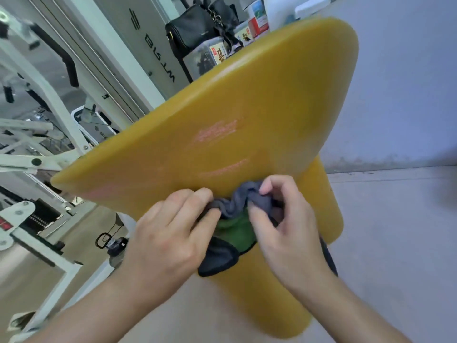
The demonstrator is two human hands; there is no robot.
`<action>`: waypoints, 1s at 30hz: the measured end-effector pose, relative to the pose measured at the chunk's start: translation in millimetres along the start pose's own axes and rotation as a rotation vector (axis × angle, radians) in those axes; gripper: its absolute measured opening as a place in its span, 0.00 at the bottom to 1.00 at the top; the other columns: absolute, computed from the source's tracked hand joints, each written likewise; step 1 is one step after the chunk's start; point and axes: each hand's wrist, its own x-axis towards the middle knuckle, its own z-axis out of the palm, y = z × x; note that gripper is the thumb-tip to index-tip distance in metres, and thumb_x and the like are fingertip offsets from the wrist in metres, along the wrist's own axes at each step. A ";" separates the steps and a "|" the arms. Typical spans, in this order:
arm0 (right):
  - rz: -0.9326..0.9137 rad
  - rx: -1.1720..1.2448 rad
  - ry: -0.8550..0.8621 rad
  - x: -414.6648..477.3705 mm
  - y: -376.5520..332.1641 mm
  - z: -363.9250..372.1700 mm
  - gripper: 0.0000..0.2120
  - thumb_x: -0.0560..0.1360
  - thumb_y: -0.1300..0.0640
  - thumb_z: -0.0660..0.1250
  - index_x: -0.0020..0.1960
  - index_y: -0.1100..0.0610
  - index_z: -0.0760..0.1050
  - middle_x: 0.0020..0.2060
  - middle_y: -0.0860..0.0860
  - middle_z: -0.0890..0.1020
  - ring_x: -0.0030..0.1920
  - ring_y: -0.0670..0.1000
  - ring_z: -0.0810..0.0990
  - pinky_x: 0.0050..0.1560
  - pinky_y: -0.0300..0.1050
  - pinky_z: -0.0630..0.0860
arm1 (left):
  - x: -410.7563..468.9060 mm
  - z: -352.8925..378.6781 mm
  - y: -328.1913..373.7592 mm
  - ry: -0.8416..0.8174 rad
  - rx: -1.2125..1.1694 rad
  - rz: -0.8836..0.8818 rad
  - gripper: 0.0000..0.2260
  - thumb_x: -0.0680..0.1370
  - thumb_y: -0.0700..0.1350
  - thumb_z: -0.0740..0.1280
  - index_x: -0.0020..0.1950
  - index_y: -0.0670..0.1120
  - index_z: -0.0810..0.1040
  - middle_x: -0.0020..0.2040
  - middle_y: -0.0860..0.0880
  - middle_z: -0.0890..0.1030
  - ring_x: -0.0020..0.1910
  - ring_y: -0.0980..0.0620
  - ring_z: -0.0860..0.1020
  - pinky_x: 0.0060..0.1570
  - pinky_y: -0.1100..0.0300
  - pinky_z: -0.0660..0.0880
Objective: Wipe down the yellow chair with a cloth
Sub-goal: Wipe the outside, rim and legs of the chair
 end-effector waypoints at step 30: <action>-1.032 -0.363 0.347 80.5 -54.3 25.6 0.21 0.77 0.51 0.63 0.66 0.57 0.64 0.62 0.58 0.68 0.66 0.48 0.69 0.66 0.46 0.67 | 67.4 -47.6 -29.8 0.373 -0.521 -0.582 0.16 0.79 0.49 0.55 0.59 0.50 0.80 0.49 0.55 0.82 0.48 0.51 0.78 0.47 0.50 0.74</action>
